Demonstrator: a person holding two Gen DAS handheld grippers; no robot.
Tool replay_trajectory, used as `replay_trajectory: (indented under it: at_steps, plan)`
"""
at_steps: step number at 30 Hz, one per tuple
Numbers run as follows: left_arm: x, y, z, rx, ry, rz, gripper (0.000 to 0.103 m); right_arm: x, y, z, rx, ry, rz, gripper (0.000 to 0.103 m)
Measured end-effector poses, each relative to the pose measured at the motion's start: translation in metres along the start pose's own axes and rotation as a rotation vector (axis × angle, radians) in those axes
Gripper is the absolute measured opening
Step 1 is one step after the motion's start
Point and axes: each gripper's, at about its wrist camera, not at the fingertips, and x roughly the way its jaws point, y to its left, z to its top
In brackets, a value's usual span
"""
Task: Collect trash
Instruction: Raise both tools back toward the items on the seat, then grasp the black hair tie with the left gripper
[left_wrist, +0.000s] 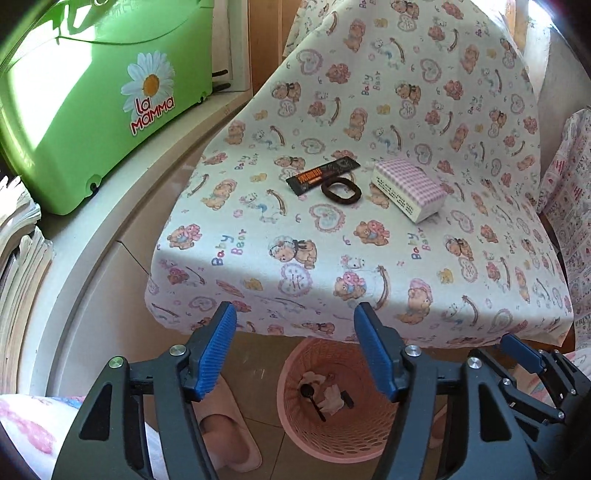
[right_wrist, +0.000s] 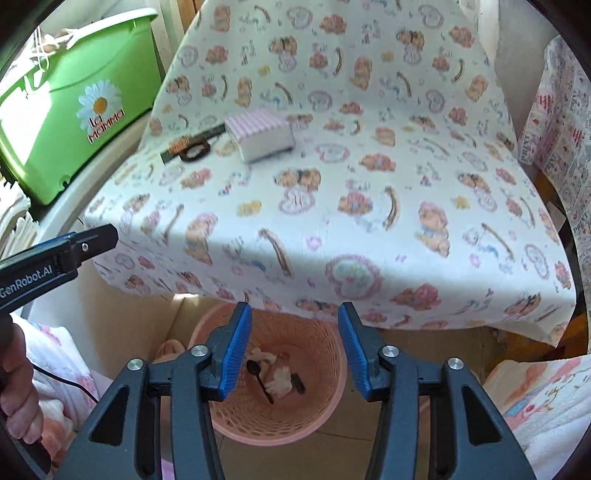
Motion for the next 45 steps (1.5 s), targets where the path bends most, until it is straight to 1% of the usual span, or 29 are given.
replay_trajectory:
  at_steps: [2,6,7,9,12,13,16,19,22,23,27,31,33,36,37,40,43,45]
  plan:
    - [-0.003,0.000,0.001,0.004,-0.018,0.016,0.070,-0.007,-0.002,0.003,0.004,-0.022,0.000,0.055]
    - [-0.010,-0.001,0.002,0.010,-0.046,0.030,0.080,-0.015,-0.003,0.006,0.013,-0.058,-0.006,0.063]
    - [-0.011,-0.001,0.002,0.005,-0.053,0.031,0.080,-0.017,-0.005,0.006,0.010,-0.069,-0.013,0.065]
    - [-0.013,0.000,0.003,-0.005,-0.067,0.031,0.080,-0.019,-0.003,0.007,0.004,-0.092,-0.022,0.072]
    - [-0.018,0.003,0.006,-0.023,-0.100,0.028,0.082,-0.022,-0.002,0.007,-0.003,-0.116,-0.036,0.077]
    - [-0.020,0.003,0.007,-0.021,-0.110,0.032,0.082,-0.023,-0.001,0.007,-0.007,-0.121,-0.041,0.078]
    - [-0.024,0.003,0.011,-0.014,-0.128,0.044,0.088,-0.027,0.002,0.009,-0.027,-0.142,-0.057,0.079]
    - [-0.028,0.000,0.016,0.004,-0.128,0.037,0.090,-0.032,0.003,0.009,-0.039,-0.163,-0.062,0.082]
    - [-0.032,-0.002,0.026,0.026,-0.129,0.059,0.095,-0.034,0.004,0.012,-0.043,-0.167,-0.058,0.082]
    - [-0.033,-0.002,0.030,0.033,-0.127,0.064,0.095,-0.034,0.005,0.014,-0.049,-0.165,-0.054,0.082]
    - [-0.037,0.002,0.050,0.043,-0.129,0.058,0.097,-0.041,0.002,0.030,-0.069,-0.180,-0.051,0.082]
    - [-0.035,0.007,0.070,0.075,-0.159,0.086,0.102,-0.052,-0.008,0.053,-0.066,-0.216,-0.050,0.082]
    - [-0.027,0.012,0.079,0.070,-0.132,0.073,0.102,-0.055,-0.013,0.063,-0.068,-0.228,-0.051,0.083]
    - [-0.003,0.018,0.087,0.050,-0.042,0.041,0.102,-0.057,-0.017,0.080,-0.101,-0.236,-0.063,0.083]
    - [0.003,0.020,0.089,0.043,-0.027,0.035,0.102,-0.057,-0.018,0.086,-0.109,-0.245,-0.072,0.083]
    - [0.017,0.027,0.093,0.018,-0.017,0.029,0.102,-0.056,-0.023,0.100,-0.122,-0.256,-0.072,0.083]
    - [0.033,0.029,0.098,0.024,0.023,-0.018,0.102,-0.051,-0.029,0.108,-0.126,-0.256,-0.051,0.083]
    - [0.041,0.027,0.100,0.041,0.035,-0.044,0.100,-0.043,-0.033,0.112,-0.121,-0.247,-0.047,0.083]
